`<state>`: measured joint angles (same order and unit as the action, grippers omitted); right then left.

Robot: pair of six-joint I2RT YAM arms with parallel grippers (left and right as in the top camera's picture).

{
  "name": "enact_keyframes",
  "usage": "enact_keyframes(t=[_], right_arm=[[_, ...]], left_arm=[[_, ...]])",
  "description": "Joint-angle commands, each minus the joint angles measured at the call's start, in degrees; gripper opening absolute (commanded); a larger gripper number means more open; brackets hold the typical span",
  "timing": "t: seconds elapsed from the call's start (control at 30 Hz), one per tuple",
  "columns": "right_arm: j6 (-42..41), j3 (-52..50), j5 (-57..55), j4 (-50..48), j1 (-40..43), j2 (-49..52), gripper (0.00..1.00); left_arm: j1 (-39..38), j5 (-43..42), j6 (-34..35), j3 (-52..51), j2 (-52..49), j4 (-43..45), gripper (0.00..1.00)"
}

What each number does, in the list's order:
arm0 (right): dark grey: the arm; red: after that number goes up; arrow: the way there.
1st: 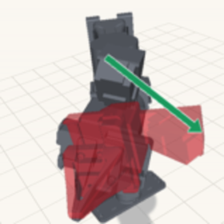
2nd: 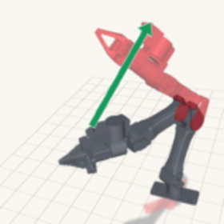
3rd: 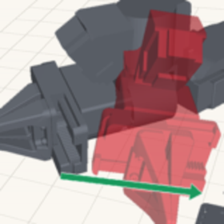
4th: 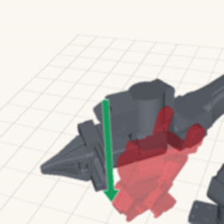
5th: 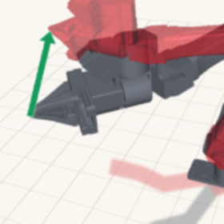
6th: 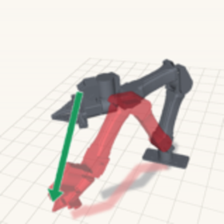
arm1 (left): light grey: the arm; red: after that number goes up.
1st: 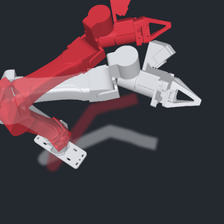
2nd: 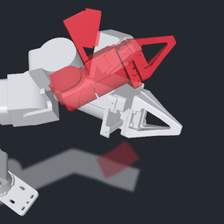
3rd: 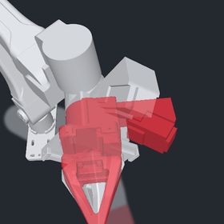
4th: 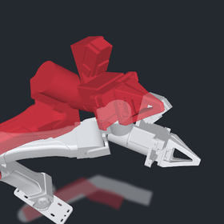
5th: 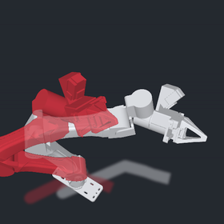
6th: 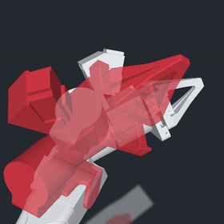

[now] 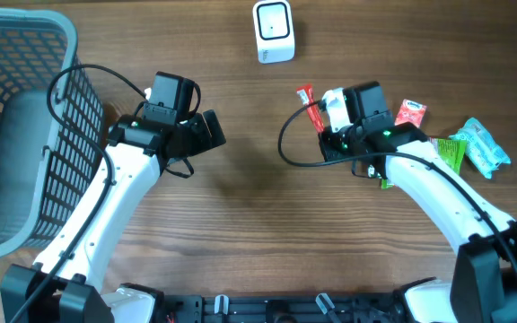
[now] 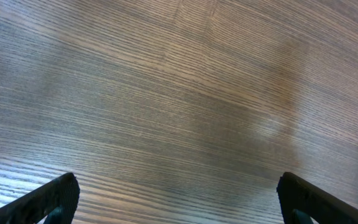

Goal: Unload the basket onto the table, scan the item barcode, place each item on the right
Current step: 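Lift the stick with the right gripper and raise it upright, then pass the stick from the right gripper to the left gripper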

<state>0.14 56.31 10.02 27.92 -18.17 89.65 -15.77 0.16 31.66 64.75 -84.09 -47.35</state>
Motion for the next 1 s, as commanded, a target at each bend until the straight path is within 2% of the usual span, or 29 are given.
enact_keyframes(t=[0.0, 0.07, 0.27, 0.33, 0.37, 0.43, 0.5, 0.57, 0.7, 0.97], right_arm=[[-4.0, 0.5, 2.7, 2.6, 0.2, -0.3, 0.05], [0.2, 0.5, 8.6, 4.0, 0.2, -0.3, 0.04], [-0.2, 0.9, 18.1, 4.0, 0.2, -0.3, 0.04], [-0.2, 0.9, 24.8, 3.0, 0.2, -0.3, 0.04], [-0.2, 0.9, 29.0, 2.3, 0.2, -0.3, 0.04], [-1.6, 0.9, 38.9, -0.1, 0.2, -0.3, 0.04], [-4.9, 0.9, 41.4, -1.8, 0.0, -0.3, 0.04], [-6.7, 0.9, 43.8, -3.4, 0.0, -0.3, 0.04], [-11.9, 0.9, 52.3, -9.9, -0.1, -0.3, 0.04], [-15.3, 0.9, 50.3, -13.7, -5.7, -0.3, 0.04]], left_arm=[[0.2, 0.6, 0.5, -0.2, 0.3, 0.1, 1.0], [0.2, 0.6, 0.5, -0.2, 0.3, 0.1, 1.0], [0.2, 0.6, 0.5, -0.2, 0.3, 0.2, 1.0], [0.2, -0.2, 2.1, -0.2, 0.3, 2.8, 1.0], [0.2, -1.9, 2.7, -0.2, 0.3, 5.0, 1.0], [0.2, -10.9, 3.6, -0.1, 0.3, 7.0, 1.0], [0.2, -20.1, 3.6, -0.2, 0.3, 10.6, 0.99], [-0.2, -27.2, 3.6, -0.2, 0.3, 12.6, 0.92], [-1.8, -27.3, 3.6, -0.2, 0.2, 13.9, 0.87], [-3.8, -27.3, 3.6, -0.2, 0.2, 19.8, 0.72]])
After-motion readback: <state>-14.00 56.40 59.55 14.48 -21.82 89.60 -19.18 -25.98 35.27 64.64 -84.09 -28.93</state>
